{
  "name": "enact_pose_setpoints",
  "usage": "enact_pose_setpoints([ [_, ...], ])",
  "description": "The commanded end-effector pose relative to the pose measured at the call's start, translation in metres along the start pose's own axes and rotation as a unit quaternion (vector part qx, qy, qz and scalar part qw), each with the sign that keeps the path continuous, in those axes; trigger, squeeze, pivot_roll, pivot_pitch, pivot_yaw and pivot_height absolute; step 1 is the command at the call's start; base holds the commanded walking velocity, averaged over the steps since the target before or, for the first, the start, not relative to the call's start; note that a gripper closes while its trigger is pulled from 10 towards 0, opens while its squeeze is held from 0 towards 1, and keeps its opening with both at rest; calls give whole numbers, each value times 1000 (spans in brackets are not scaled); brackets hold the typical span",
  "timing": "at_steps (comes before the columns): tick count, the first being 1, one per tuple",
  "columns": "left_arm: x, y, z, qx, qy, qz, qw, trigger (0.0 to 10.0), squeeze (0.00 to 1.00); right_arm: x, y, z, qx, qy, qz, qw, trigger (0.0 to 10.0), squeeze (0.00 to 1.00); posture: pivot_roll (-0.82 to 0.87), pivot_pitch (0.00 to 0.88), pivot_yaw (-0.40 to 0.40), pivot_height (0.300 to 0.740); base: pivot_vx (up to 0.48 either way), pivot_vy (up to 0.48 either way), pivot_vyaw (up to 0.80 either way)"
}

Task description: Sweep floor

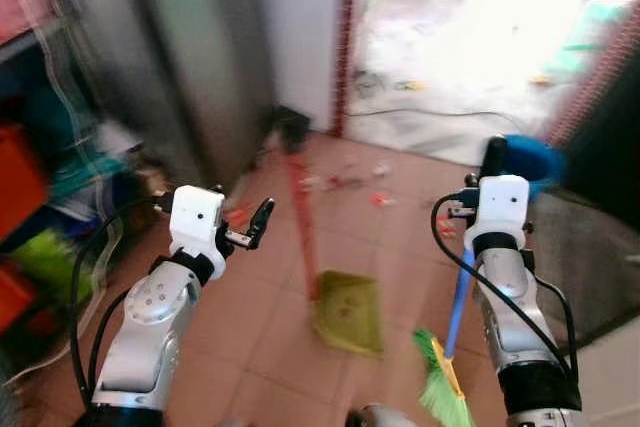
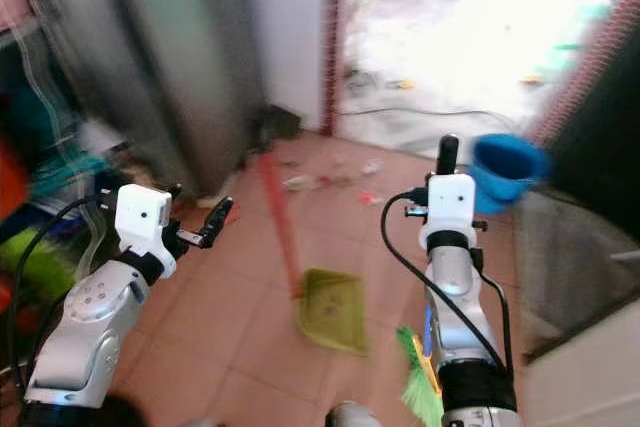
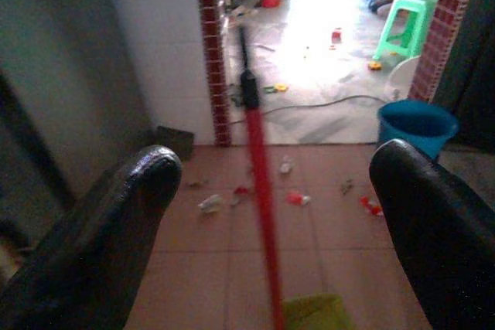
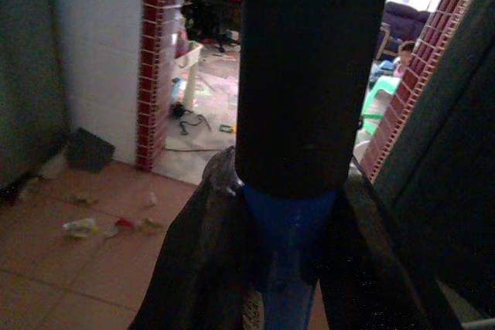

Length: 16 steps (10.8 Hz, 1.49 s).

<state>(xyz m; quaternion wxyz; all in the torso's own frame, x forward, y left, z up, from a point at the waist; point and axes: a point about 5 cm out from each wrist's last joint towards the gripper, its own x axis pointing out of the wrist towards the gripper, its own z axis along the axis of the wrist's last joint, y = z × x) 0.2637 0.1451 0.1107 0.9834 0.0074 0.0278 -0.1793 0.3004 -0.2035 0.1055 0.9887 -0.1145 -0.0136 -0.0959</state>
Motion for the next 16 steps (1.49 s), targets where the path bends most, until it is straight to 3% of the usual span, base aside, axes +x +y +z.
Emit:
enact_pose_setpoints([
  [1, 2, -7, -1, -9, 0, -5, 1000, 10000, 0, 7, -11, 5, -19, -7, -13, 1000, 10000, 0, -47, 0, 22, 740, 0, -420, 0],
  [6, -4, -5, -1, -14, 7, 12, 1000, 10000, 0, 1, -1, 1, -15, -1, 8, 1000, 10000, 0, -19, 0, 16, 740, 0, -84, 0],
  [14, -6, -5, 3, -13, 17, 2, 1000, 10000, 0, -1, 1, 3, -20, -2, 11, 1000, 10000, 0, -20, 0, 34, 740, 0, 480, -190],
  [16, -7, -4, 4, -6, 10, 22, 1000, 10000, 0, -3, 1, 3, -13, 4, 10, 1000, 10000, 0, -22, 0, 34, 740, 0, 240, 0],
])
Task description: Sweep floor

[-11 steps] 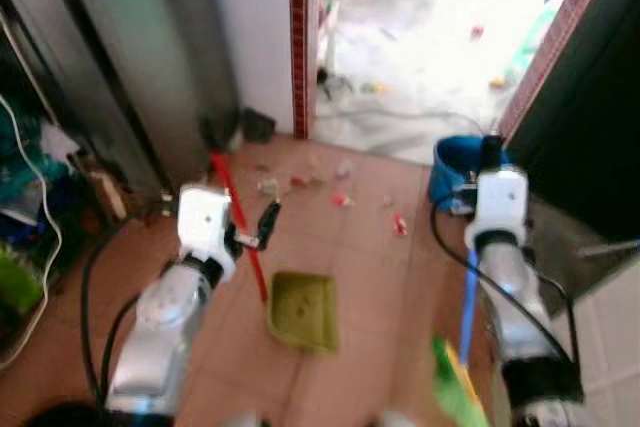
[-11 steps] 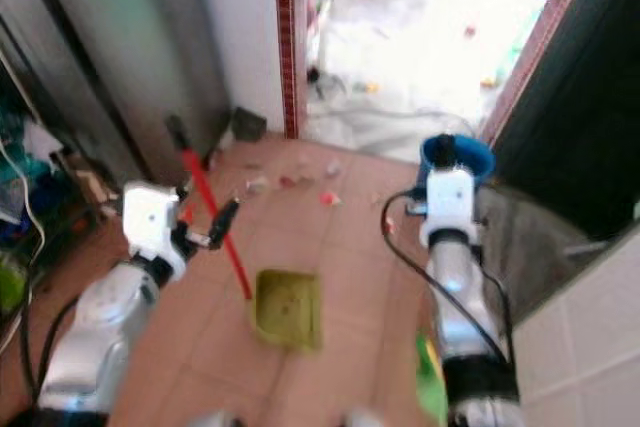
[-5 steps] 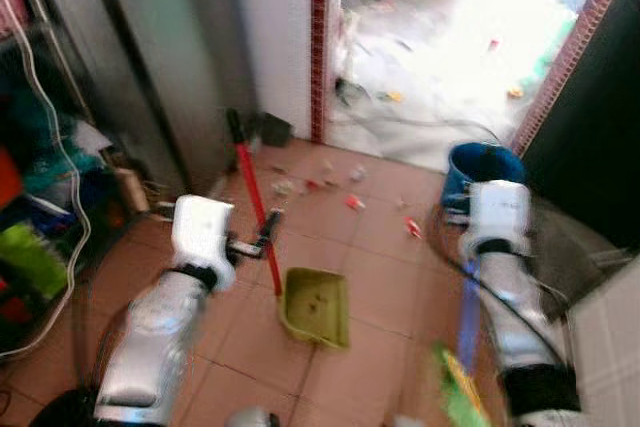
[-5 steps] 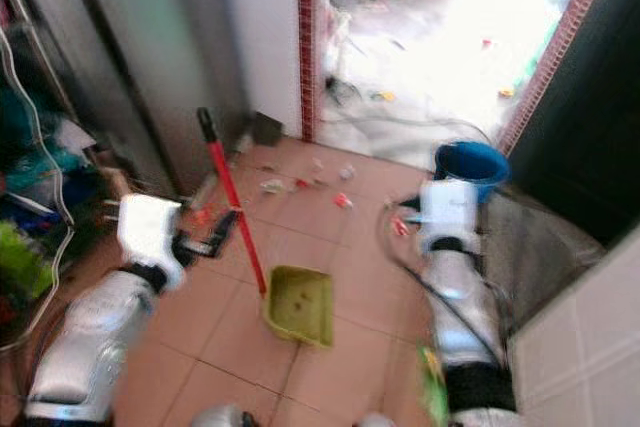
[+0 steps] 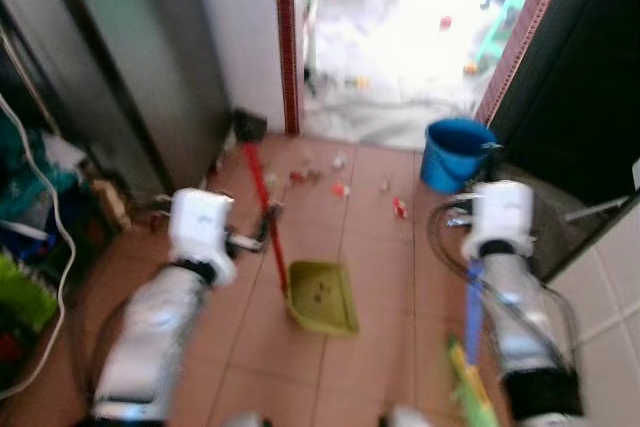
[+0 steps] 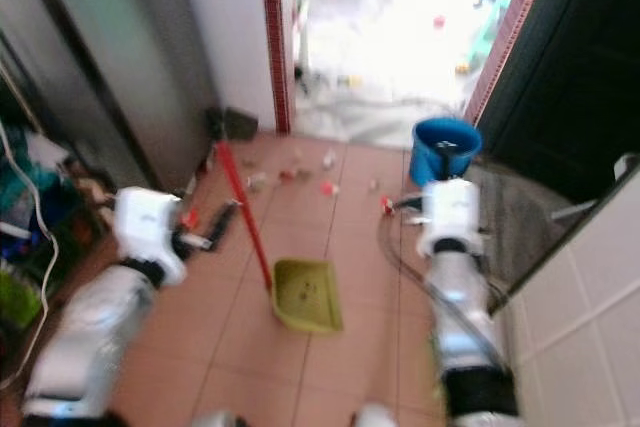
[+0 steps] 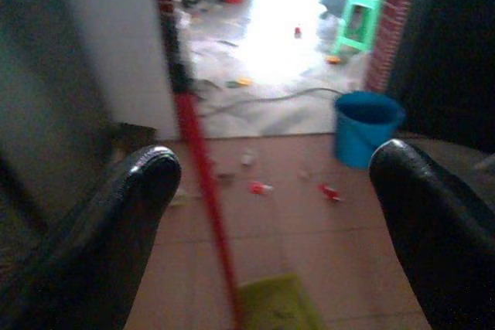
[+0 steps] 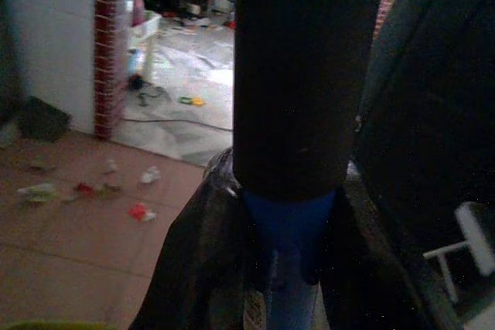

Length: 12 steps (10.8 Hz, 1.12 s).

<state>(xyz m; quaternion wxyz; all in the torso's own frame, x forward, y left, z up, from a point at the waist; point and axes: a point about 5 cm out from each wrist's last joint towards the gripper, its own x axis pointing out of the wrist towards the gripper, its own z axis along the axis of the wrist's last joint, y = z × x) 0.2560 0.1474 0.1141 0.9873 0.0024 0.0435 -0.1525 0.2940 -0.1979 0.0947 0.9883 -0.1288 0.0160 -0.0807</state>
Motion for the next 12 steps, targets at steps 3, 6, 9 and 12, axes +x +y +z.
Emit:
enact_pose_setpoints([
  [3, -7, -4, -6, 20, 11, 0, 1000, 10000, 0, 5, -4, 9, -5, -11, -24, 1000, 10000, 0, -20, 0, 32, 740, 0, 0, 0],
  [6, -14, 2, -13, 45, 13, 16, 999, 10000, 0, 3, -4, 10, -16, -14, -27, 999, 10000, 0, -17, 0, 27, 740, 0, 0, 0],
  [9, -16, 8, -19, 73, 27, 37, 996, 10000, 0, 3, -2, 10, -4, -18, -27, 999, 10000, 0, -21, 0, 29, 740, 0, 0, 0],
  [12, -22, 12, -22, 92, 39, 29, 995, 10000, 0, -1, -8, 8, 30, -13, -13, 999, 10000, 0, -18, 0, 32, 740, 0, 0, 0],
])
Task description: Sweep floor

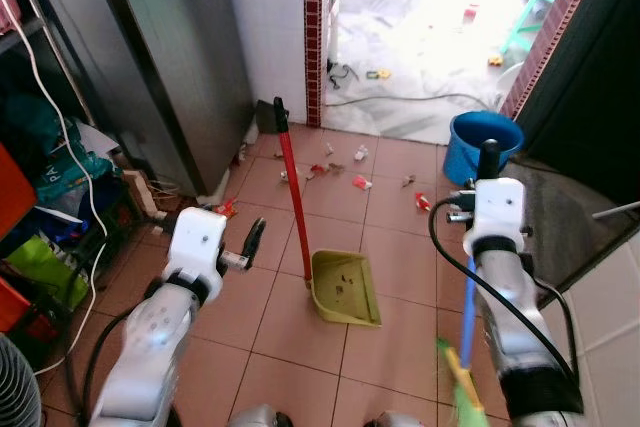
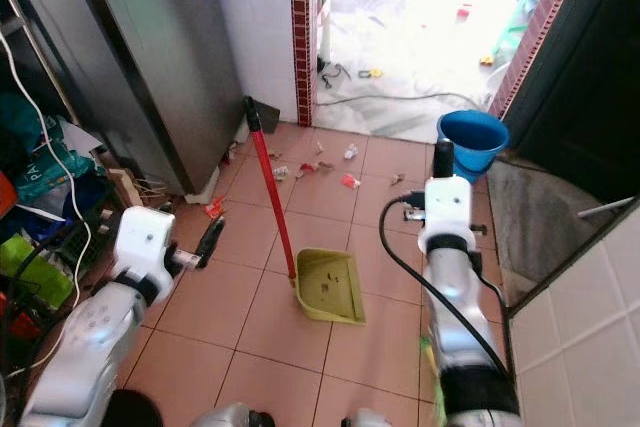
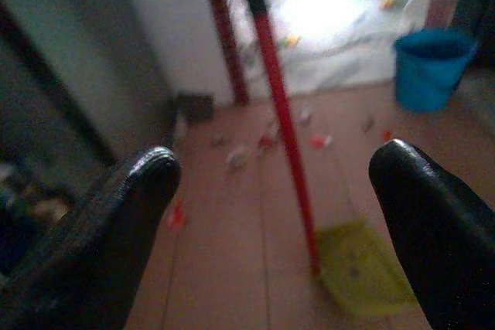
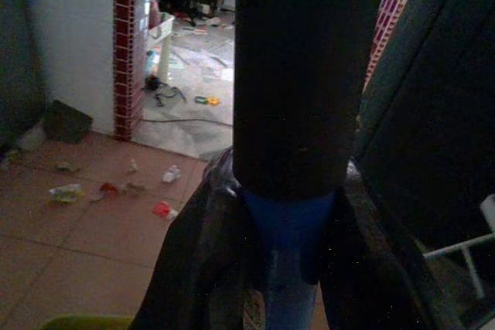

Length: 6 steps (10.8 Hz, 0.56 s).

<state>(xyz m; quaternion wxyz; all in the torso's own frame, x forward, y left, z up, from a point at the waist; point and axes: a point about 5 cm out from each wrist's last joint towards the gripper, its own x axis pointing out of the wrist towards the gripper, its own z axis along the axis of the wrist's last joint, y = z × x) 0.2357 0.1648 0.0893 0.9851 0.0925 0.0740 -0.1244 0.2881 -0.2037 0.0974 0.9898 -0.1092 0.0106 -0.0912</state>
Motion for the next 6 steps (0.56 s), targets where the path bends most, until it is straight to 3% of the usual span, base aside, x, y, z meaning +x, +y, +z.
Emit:
enact_pose_setpoints([
  [1, -9, 7, -3, 7, 7, 11, 1000, 10000, 0, -7, -6, 4, 3, -8, 6, 1000, 10000, 0, -24, 0, 40, 740, 0, 0, 0],
  [3, -25, 10, -11, -4, 17, 37, 999, 10000, 0, -35, -24, -9, -10, 14, 11, 1000, 10000, 0, -33, 0, 41, 740, 0, 0, 0],
  [4, -29, 11, -11, 0, 16, 25, 1000, 10000, 0, -45, -29, -10, -11, 22, 11, 1000, 10000, 0, -37, 0, 43, 740, 0, 0, 0],
  [6, -22, 10, -7, -21, 10, 19, 1000, 10000, 0, -44, -26, -7, -1, 25, 13, 1000, 10000, 0, -39, 0, 37, 740, 0, 0, 0],
])
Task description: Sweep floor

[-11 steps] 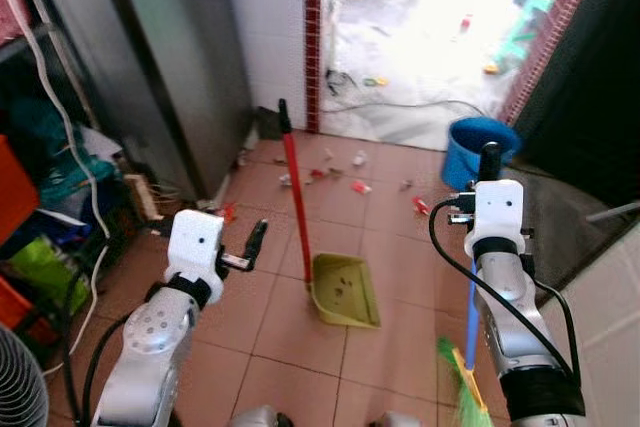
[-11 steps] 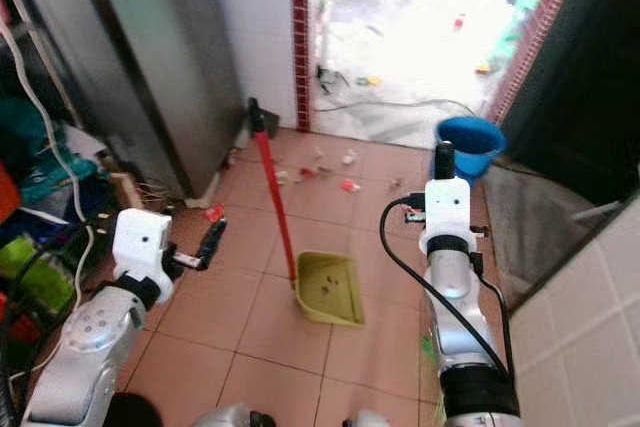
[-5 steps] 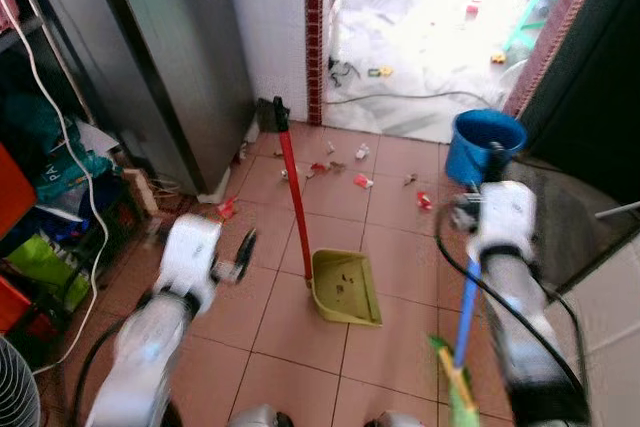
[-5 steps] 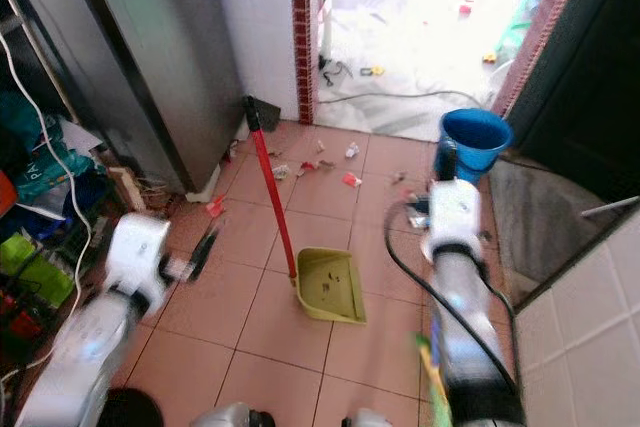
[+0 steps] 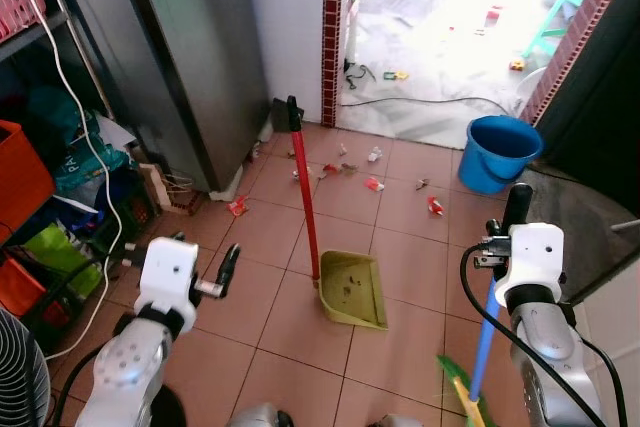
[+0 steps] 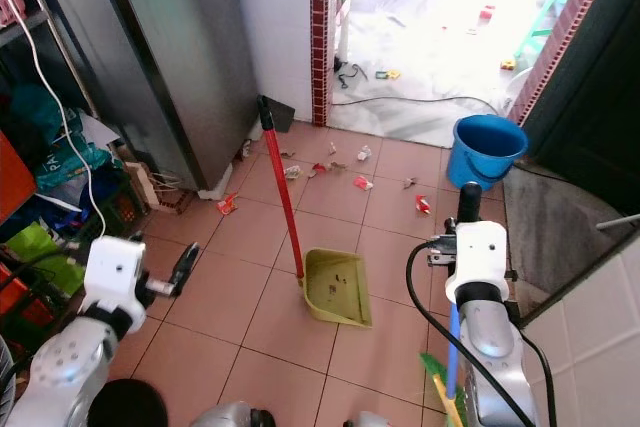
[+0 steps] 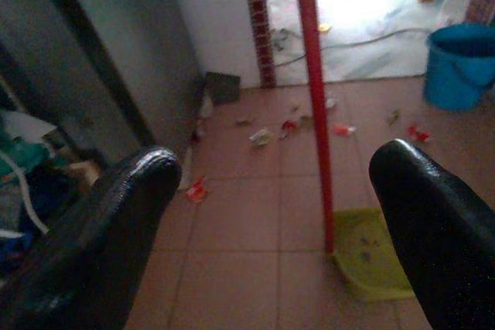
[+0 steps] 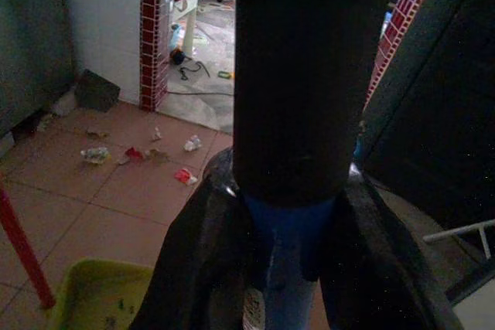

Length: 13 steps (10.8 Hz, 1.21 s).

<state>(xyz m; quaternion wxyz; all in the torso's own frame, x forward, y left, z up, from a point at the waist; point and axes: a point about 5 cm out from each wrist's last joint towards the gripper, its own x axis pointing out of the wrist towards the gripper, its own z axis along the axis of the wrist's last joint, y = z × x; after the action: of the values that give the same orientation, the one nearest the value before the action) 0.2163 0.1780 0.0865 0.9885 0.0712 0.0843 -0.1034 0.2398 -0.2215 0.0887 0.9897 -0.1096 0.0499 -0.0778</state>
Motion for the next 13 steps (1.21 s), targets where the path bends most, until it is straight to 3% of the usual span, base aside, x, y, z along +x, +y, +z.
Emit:
enact_pose_setpoints([
  [1, 4, -4, 6, -4, -9, -9, 1000, 10000, 0, 4, 1, 13, 1, -20, 4, 1000, 10000, 0, -41, 0, 29, 740, 0, 0, -669],
  [4, 5, -11, 8, -17, -15, -20, 1000, 10000, 0, 6, 0, 19, -5, -24, 14, 1000, 10000, 0, -44, 0, 17, 740, 270, 0, 0],
  [11, 3, -13, 7, -12, -9, -19, 1000, 10000, 0, 8, 3, 19, -15, -22, 27, 999, 10000, 0, -39, 5, 16, 740, 318, 324, 0],
  [13, 5, -11, 6, -5, -5, 3, 1000, 10000, 0, 10, 5, 20, -14, -23, 30, 999, 10000, 0, -36, 0, 14, 740, 156, 0, 0],
])
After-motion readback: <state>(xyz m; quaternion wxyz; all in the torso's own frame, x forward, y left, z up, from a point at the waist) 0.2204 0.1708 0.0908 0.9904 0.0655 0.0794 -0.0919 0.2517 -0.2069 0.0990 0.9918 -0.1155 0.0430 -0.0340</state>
